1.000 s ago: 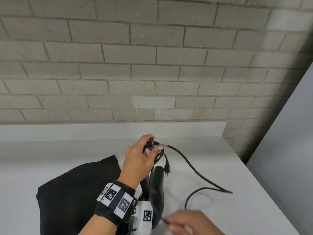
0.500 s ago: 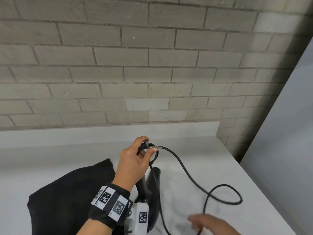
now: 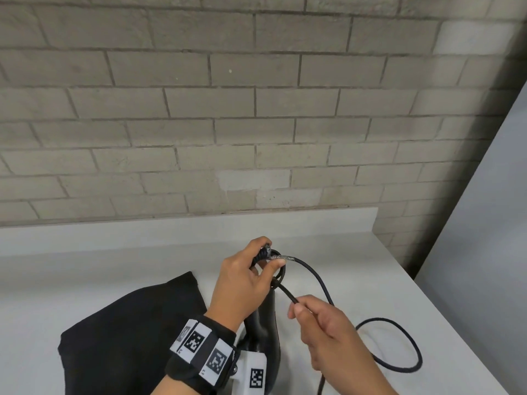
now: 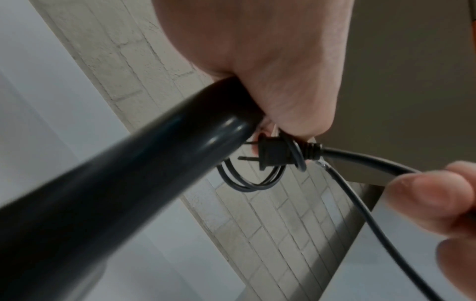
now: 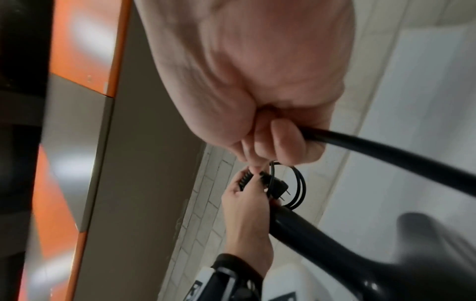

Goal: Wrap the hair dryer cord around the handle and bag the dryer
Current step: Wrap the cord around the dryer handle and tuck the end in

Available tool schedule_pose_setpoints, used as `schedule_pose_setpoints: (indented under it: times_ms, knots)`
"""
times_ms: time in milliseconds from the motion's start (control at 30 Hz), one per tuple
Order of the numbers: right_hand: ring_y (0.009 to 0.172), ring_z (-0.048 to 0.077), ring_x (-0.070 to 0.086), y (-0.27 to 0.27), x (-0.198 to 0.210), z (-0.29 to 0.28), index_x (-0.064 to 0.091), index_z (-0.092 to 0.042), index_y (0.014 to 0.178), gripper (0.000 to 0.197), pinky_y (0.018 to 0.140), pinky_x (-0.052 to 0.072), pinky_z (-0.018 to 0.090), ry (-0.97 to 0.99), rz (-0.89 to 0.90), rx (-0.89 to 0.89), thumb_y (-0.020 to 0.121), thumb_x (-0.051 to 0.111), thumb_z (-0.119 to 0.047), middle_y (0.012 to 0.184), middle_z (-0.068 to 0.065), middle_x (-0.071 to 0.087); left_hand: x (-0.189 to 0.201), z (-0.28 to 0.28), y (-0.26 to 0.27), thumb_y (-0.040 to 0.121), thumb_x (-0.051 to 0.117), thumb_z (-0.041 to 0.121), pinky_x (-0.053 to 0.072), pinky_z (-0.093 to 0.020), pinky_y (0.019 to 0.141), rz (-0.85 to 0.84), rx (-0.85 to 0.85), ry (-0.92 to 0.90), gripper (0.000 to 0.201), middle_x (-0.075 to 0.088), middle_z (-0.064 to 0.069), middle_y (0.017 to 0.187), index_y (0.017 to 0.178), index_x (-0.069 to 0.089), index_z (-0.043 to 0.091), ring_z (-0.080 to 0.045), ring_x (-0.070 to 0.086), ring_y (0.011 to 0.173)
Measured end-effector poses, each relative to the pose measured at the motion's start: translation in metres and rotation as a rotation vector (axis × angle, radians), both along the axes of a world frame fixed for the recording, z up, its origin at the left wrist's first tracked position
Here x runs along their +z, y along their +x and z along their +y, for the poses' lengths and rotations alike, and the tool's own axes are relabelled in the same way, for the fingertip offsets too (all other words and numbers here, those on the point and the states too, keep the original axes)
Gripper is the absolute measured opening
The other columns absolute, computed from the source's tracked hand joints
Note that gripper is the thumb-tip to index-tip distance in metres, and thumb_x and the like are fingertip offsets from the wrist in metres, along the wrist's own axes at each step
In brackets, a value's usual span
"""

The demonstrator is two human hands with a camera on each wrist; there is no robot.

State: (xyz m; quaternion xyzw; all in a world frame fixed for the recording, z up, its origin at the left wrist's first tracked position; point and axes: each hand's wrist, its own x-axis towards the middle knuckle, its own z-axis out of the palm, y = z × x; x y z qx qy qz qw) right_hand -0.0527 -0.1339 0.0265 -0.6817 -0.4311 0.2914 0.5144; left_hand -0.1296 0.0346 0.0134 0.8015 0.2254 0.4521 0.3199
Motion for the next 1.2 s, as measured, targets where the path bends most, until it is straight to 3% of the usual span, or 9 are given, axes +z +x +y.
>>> schedule_pose_setpoints:
  times_ms: [167, 267, 367, 600, 700, 833, 933, 1100, 1200]
  knots:
    - [0.052, 0.008, 0.031, 0.008, 0.002, -0.019, 0.062, -0.030, 0.087, 0.021, 0.053, 0.030, 0.020, 0.021, -0.083, 0.024, 0.100, 0.045, -0.028, 0.055, -0.008, 0.034, 0.003, -0.013, 0.012, 0.080, 0.080, 0.036, 0.047, -0.027, 0.048, -0.020, -0.064, -0.087, 0.027, 0.068, 0.016, 0.076, 0.103, 0.065, 0.036, -0.018, 0.040, 0.040]
    - [0.055, 0.007, 0.038, 0.013, 0.000, -0.024, 0.063, -0.035, 0.090, 0.021, 0.057, 0.034, 0.017, 0.029, -0.091, 0.049, 0.101, 0.046, -0.028, 0.055, -0.007, 0.040, 0.006, -0.013, 0.017, 0.074, 0.086, 0.030, 0.047, -0.019, 0.053, -0.040, -0.078, -0.226, 0.027, 0.070, 0.019, 0.077, 0.095, 0.070, 0.038, -0.009, 0.046, 0.044]
    - [0.060, 0.003, 0.046, 0.017, -0.005, -0.028, 0.064, -0.045, 0.093, 0.023, 0.063, 0.038, 0.014, 0.017, -0.167, 0.075, 0.100, 0.047, -0.032, 0.060, -0.007, 0.052, 0.010, -0.015, 0.019, 0.070, 0.089, 0.023, 0.047, -0.008, 0.064, -0.052, -0.096, -0.300, 0.029, 0.072, 0.017, 0.077, 0.093, 0.075, 0.034, 0.000, 0.065, 0.066]
    - [0.063, 0.000, 0.052, 0.037, -0.014, -0.036, 0.071, -0.035, 0.103, 0.022, 0.063, 0.036, 0.010, 0.026, -0.192, 0.083, 0.094, 0.051, -0.035, 0.077, -0.007, 0.067, 0.014, -0.016, 0.022, 0.065, 0.092, 0.020, 0.054, -0.017, 0.071, -0.041, -0.168, -0.419, 0.032, 0.075, 0.010, 0.077, 0.092, 0.078, 0.030, -0.009, 0.070, 0.072]
    - [0.080, 0.009, 0.062, 0.041, -0.011, -0.037, 0.071, -0.039, 0.105, 0.022, 0.070, 0.048, 0.023, 0.032, -0.288, 0.088, 0.095, 0.051, -0.037, 0.083, -0.011, 0.069, 0.013, -0.015, 0.023, 0.063, 0.093, 0.017, 0.057, -0.023, 0.075, -0.055, -0.172, -0.468, 0.034, 0.076, 0.009, 0.078, 0.092, 0.079, 0.028, -0.013, 0.073, 0.075]
    - [0.065, 0.020, 0.056, 0.032, 0.011, -0.040, 0.069, -0.029, 0.096, 0.019, 0.060, 0.049, 0.033, 0.079, -0.305, 0.097, 0.098, 0.050, -0.033, 0.072, -0.003, 0.065, 0.012, -0.014, 0.023, 0.064, 0.093, 0.014, 0.057, -0.024, 0.073, -0.084, -0.145, -0.492, 0.034, 0.076, 0.005, 0.078, 0.091, 0.079, 0.028, -0.017, 0.073, 0.074]
    - [0.056, 0.015, 0.051, 0.022, 0.023, -0.042, 0.067, -0.016, 0.087, 0.026, 0.055, 0.041, 0.023, 0.070, -0.311, 0.159, 0.099, 0.049, -0.030, 0.068, 0.002, 0.064, 0.011, -0.021, 0.026, 0.063, 0.093, 0.015, 0.058, -0.022, 0.073, -0.058, -0.156, -0.480, 0.035, 0.076, 0.007, 0.078, 0.090, 0.079, 0.031, -0.018, 0.073, 0.074]
    - [0.051, 0.009, 0.042, 0.017, 0.023, -0.049, 0.071, -0.030, 0.090, 0.020, 0.054, 0.037, 0.020, 0.058, -0.075, 0.107, 0.098, 0.054, -0.025, 0.065, 0.003, 0.067, 0.011, -0.026, 0.030, 0.061, 0.094, 0.017, 0.057, -0.020, 0.078, -0.055, -0.148, -0.461, 0.037, 0.077, 0.011, 0.083, 0.091, 0.079, 0.032, -0.012, 0.074, 0.080]
    - [0.054, 0.003, 0.048, 0.018, 0.009, -0.050, 0.074, -0.041, 0.096, 0.025, 0.057, 0.037, 0.013, 0.085, -0.135, 0.080, 0.095, 0.058, -0.022, 0.072, -0.004, 0.071, 0.012, -0.027, 0.028, 0.062, 0.093, 0.012, 0.056, -0.018, 0.072, -0.114, -0.144, -0.499, 0.037, 0.077, 0.008, 0.083, 0.093, 0.080, 0.028, -0.014, 0.074, 0.079]
